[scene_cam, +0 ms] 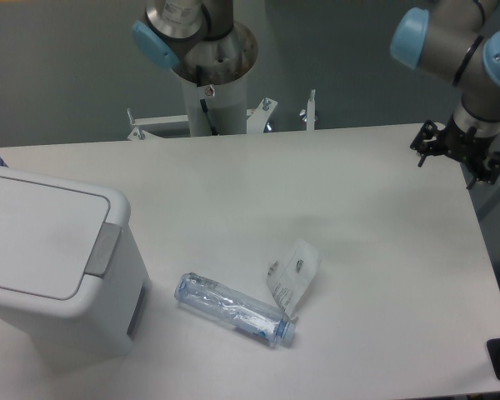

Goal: Open the trash can
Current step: 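Move the open gripper down toward the bottle and crumpled wrapper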

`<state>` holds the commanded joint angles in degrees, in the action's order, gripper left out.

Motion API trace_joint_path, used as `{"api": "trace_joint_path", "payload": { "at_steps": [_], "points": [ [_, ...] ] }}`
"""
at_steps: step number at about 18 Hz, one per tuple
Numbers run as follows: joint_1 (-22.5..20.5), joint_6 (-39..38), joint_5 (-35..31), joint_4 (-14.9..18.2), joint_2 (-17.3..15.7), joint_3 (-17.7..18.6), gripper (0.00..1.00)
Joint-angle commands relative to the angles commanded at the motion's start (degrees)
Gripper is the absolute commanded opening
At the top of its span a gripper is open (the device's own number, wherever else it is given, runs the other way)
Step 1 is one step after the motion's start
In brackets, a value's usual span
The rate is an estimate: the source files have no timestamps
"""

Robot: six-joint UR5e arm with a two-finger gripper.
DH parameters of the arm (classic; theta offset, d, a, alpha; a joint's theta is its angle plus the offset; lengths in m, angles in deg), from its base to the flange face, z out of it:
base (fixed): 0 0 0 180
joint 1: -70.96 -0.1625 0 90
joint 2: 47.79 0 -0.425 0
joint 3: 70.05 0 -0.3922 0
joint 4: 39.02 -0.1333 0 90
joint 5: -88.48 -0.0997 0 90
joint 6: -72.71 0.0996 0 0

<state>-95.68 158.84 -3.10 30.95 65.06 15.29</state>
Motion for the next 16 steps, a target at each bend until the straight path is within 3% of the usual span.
{"api": "trace_joint_path", "payload": {
  "at_steps": [7,9,12,16],
  "points": [
    [1.67,-0.44,1.05,-0.88,-0.44,1.31,1.0],
    [1.76,-2.54,4.03,-3.06,-0.88,4.2,1.0],
    [1.93,-7.37,5.62,-11.31,-2.63,10.62,1.0],
    [4.04,-13.95,10.26,-11.78,-3.69,11.34,1.0]
  ]
}}
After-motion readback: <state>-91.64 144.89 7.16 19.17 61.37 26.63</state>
